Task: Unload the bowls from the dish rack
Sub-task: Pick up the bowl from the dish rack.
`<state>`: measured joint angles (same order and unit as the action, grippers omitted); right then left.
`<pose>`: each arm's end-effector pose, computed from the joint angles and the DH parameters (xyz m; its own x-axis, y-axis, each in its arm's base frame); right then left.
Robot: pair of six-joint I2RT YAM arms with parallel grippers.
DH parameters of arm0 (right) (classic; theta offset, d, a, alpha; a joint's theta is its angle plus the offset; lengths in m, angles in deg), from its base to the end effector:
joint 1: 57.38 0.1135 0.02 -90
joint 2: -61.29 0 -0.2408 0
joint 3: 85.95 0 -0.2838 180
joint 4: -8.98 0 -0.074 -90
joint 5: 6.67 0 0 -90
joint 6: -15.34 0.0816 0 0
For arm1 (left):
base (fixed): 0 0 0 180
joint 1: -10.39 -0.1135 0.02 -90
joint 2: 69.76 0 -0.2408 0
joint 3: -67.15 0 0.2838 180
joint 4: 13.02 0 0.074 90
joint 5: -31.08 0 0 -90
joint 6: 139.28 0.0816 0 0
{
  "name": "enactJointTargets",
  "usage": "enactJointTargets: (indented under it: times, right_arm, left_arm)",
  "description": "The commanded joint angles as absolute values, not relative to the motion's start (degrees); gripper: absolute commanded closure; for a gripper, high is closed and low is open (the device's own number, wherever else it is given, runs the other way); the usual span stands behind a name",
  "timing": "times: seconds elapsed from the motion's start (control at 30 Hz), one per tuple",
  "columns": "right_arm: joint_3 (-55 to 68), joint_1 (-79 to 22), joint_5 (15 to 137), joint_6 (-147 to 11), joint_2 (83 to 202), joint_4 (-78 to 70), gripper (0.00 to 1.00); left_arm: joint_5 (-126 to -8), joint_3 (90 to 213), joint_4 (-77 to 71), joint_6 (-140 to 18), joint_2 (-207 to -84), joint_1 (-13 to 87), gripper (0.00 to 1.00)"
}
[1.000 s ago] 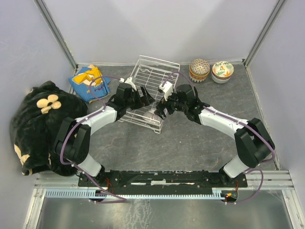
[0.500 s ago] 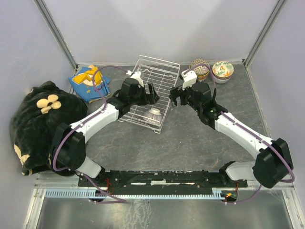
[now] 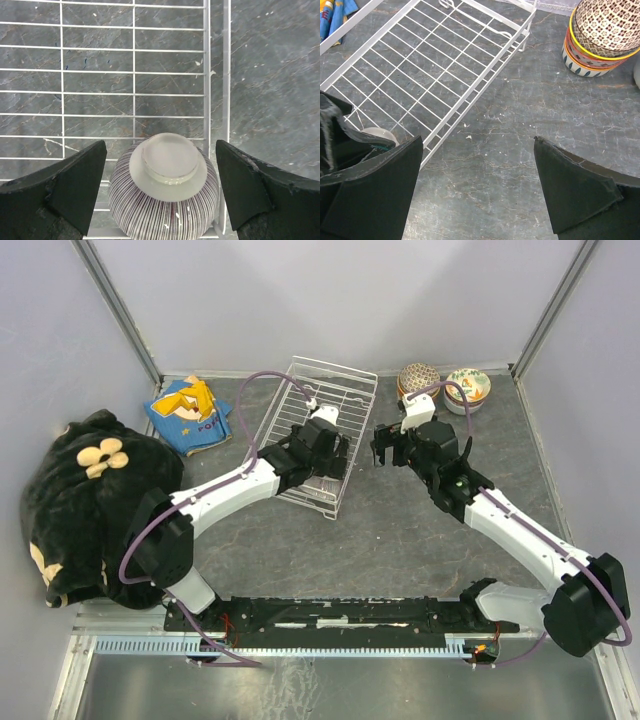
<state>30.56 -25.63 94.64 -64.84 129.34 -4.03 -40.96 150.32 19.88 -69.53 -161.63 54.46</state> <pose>0.3143 0.1757 0.2678 -0.3138 0.0025 -0.9495 -0.3080 0.9457 0.1043 0.3205 -0.2753 0.2106 -0.6192 0.1412 -0.7724 0.3002 0.9515 -0.0668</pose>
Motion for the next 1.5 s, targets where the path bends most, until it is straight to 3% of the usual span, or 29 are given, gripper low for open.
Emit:
enactJointTargets:
  times: [0.0, 0.57, 1.47]
  right_arm:
    - [31.07, -25.87, 95.02, -63.84, 128.27, -1.59, 0.00]
    - [31.88, -26.17, 93.39, -63.93, 129.22, -0.25, 0.01]
    - [32.58, -26.49, 93.34, -63.94, 128.97, 0.37, 0.00]
  left_arm:
    - [-32.16, 153.36, 23.22, -65.98, -163.67, 56.58, 0.05]
    - [-31.61, 153.63, 23.71, -65.11, -165.26, 57.84, 0.13]
    - [-32.57, 153.80, 23.58, -65.05, -166.33, 58.29, 0.41]
